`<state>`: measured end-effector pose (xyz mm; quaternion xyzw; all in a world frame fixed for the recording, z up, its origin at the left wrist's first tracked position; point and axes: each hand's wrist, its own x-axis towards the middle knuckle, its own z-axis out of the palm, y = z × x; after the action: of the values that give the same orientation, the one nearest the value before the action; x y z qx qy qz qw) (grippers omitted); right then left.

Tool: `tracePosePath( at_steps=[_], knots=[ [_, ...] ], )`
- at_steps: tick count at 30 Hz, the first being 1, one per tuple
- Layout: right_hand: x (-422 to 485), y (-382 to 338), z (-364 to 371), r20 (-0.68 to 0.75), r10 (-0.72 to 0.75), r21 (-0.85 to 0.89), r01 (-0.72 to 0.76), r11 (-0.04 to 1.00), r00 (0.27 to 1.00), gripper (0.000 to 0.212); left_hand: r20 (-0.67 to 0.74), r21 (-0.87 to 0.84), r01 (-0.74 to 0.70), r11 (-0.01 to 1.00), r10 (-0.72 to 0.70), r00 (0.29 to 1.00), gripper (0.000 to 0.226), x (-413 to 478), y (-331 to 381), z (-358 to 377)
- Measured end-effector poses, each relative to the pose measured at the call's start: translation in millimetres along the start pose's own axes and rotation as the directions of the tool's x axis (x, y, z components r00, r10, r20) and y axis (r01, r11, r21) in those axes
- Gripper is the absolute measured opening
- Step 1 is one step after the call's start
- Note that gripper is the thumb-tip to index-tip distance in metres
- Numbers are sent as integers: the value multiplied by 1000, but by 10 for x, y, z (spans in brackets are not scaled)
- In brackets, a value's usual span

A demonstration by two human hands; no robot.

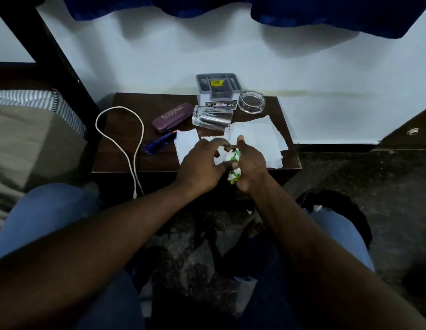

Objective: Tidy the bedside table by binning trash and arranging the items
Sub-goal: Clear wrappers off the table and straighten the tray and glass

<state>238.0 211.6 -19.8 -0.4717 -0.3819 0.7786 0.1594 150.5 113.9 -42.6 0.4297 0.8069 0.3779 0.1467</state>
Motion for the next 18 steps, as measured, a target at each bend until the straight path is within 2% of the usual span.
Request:
tracePosePath(
  at_steps=[3,7,11,13,18],
  knots=[
    [59,2,-24,59,4,-96,2,995,998,48,-27,73,66,995,-64,998,48,120,-49,-15],
    [133,-5,-57,11,7,-141,-6,990,1000,39,38,144,-95,985,91,995,28,148,-58,22],
    [249,20,-118,-74,-40,-192,25,981,996,47,86,205,-186,961,172,981,23,64,26,126],
    [286,12,-143,-132,-76,-246,42,968,988,44,107,189,-231,955,213,971,17,36,60,155],
    [409,-18,-315,-243,-76,-176,33,984,967,50,168,229,-361,904,329,929,26,-8,130,223]
  ],
)
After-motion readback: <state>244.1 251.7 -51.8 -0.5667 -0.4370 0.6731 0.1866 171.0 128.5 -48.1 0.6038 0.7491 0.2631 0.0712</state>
